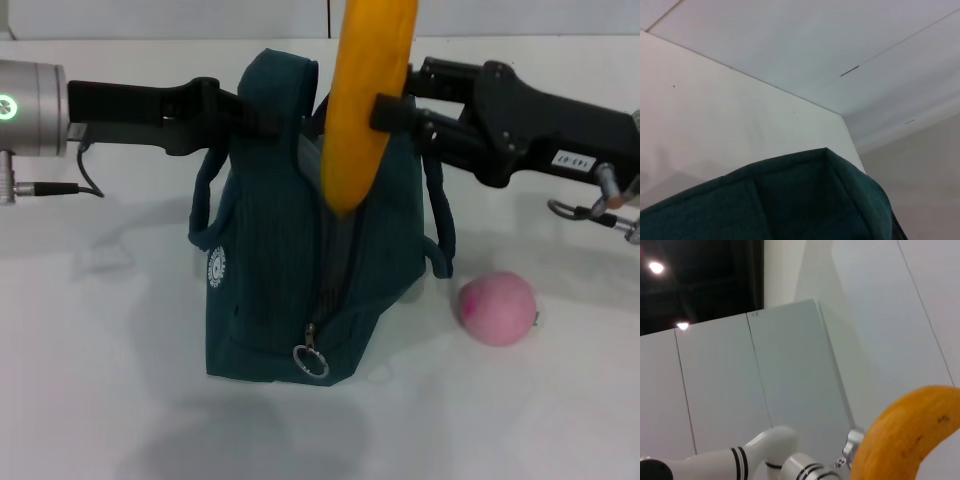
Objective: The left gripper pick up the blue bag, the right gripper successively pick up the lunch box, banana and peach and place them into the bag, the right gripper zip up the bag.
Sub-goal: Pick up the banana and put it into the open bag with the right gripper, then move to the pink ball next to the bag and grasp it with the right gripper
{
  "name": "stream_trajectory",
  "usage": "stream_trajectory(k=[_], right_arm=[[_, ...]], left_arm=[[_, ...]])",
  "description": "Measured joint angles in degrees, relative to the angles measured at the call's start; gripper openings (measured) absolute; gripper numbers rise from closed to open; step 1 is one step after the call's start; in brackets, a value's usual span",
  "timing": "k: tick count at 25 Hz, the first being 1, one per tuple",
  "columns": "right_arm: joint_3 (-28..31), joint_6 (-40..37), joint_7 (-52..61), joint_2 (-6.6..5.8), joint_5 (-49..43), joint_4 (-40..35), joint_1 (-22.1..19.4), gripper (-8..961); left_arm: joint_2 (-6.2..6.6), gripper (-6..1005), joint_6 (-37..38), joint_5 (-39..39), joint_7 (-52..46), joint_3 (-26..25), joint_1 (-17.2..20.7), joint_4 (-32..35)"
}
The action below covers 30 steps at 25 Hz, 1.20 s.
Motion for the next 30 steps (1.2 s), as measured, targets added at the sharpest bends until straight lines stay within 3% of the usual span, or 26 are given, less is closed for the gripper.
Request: stream_trajectory(k=[7, 20, 25, 30], right_arm=[[-3.4, 1.2, -0.2, 0.01, -0.1, 1.9, 0.8, 416], [-3.5, 2.9, 0.0, -0.01, 0.0, 1.9, 1.0, 423], [-2.6, 2.9, 0.0, -0.21, 0.4, 1.9, 0.6, 678], [1.0, 2.3, 0.0, -0.93, 0.4, 0.6, -0.4, 702]], left_arm=[[0.02, 46, 0.0, 0.0, 0.2, 0.0, -0.2, 0.0], [0.02, 46, -0.4, 0.0, 0.5, 0.0, -0.2, 0.0], [-0.02, 46, -0.4, 0.0, 0.5, 0.0, 0.0, 0.0], [-0.07, 46, -0.4, 0.0, 0.5, 0.0, 0.1, 0.0]])
